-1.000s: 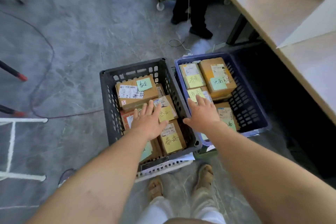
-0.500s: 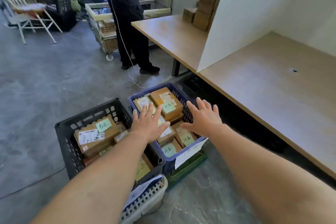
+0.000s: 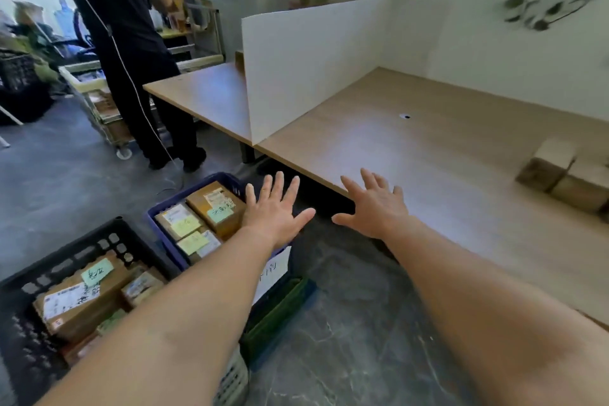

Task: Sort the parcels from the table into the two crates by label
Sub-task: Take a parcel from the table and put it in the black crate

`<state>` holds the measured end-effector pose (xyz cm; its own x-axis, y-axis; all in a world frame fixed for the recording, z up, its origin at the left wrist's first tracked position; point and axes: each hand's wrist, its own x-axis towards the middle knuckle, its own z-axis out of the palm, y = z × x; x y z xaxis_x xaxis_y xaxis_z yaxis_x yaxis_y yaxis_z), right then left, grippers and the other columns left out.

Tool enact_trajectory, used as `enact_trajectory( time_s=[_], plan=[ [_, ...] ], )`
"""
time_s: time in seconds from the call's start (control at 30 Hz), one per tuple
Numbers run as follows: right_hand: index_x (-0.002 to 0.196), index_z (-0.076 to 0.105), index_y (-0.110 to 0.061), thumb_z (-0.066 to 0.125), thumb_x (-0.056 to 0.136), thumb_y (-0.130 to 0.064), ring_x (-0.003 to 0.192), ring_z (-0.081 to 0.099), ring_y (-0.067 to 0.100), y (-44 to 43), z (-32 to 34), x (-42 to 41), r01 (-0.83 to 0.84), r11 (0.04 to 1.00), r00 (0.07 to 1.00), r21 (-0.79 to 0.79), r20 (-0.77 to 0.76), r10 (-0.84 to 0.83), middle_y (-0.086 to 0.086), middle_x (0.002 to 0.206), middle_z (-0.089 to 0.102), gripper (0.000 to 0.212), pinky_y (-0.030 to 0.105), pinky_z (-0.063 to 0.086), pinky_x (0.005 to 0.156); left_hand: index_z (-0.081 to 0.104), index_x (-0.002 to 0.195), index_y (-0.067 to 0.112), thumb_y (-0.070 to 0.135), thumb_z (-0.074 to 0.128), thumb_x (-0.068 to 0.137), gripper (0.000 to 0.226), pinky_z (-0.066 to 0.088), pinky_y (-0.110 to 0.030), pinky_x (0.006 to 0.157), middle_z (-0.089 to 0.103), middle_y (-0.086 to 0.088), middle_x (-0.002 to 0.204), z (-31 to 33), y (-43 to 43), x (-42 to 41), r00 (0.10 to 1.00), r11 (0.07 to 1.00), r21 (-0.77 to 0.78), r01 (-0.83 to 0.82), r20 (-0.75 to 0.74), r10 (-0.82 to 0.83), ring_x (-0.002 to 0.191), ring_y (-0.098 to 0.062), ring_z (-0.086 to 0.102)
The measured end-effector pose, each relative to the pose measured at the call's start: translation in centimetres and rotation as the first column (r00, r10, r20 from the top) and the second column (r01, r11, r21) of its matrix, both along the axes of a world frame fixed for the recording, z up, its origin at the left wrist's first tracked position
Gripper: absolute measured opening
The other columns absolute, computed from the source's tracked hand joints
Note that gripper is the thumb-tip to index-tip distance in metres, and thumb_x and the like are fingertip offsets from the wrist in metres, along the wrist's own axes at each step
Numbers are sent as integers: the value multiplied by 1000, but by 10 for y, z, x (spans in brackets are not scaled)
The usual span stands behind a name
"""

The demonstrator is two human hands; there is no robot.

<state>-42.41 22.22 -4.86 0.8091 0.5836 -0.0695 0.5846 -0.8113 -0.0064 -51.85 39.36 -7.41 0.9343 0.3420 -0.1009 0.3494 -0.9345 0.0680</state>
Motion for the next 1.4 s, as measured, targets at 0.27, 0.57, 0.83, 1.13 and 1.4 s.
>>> enact_trajectory(
  time_s=[0.27, 0.57, 0.83, 1.13, 1.4],
  plan=[
    [153, 6, -35, 50, 88, -65, 148, 4, 30, -133, 17, 29, 147, 989, 987, 24, 64, -148, 7, 162, -1, 84, 59, 16, 114, -17, 152, 28, 66, 14, 96, 75, -11, -54, 117, -21, -7, 161, 14, -117, 54, 987, 987, 19, 159, 3, -159, 148, -25, -20],
    [154, 7, -34, 48, 89, -65, 149, 4, 29, -261, 14, 40, 397, 917, 913, 41, 81, -399, 7, 163, 1, 83, 57, 15, 114, -21, 151, 29, 65, 12, 97, 73, -13, -53, 117, -27, -5, 159, 17, -238, 108, 924, 924, 44, 381, -40, -379, 147, -25, -23],
    [154, 8, -31, 49, 89, -63, 149, 9, 29, -347, -2, 53, 588, 808, 803, 38, 94, -589, 9, 162, 8, 83, 56, 18, 116, -19, 151, 29, 65, 12, 97, 73, -13, -53, 116, -23, -6, 160, 4, -324, 166, 817, 816, 57, 576, -54, -573, 147, -25, -22],
    [154, 11, -29, 48, 91, -60, 149, 10, 29, -447, 8, 116, 720, 694, 691, 15, 87, -718, 10, 162, 10, 80, 56, 17, 117, -17, 152, 27, 64, 15, 97, 73, -8, -53, 119, -20, -6, 161, -2, -430, 266, 691, 691, 18, 723, -28, -722, 148, -25, -20],
    [153, 18, -28, 46, 93, -58, 148, 14, 29, -522, 24, 214, 798, 602, 601, 3, 63, -797, 9, 161, 15, 72, 56, 15, 117, -13, 154, 27, 63, 17, 97, 73, -8, -52, 119, -18, -7, 161, 19, -508, 383, 656, 657, 18, 754, 19, -754, 148, -25, -18]
  ],
)
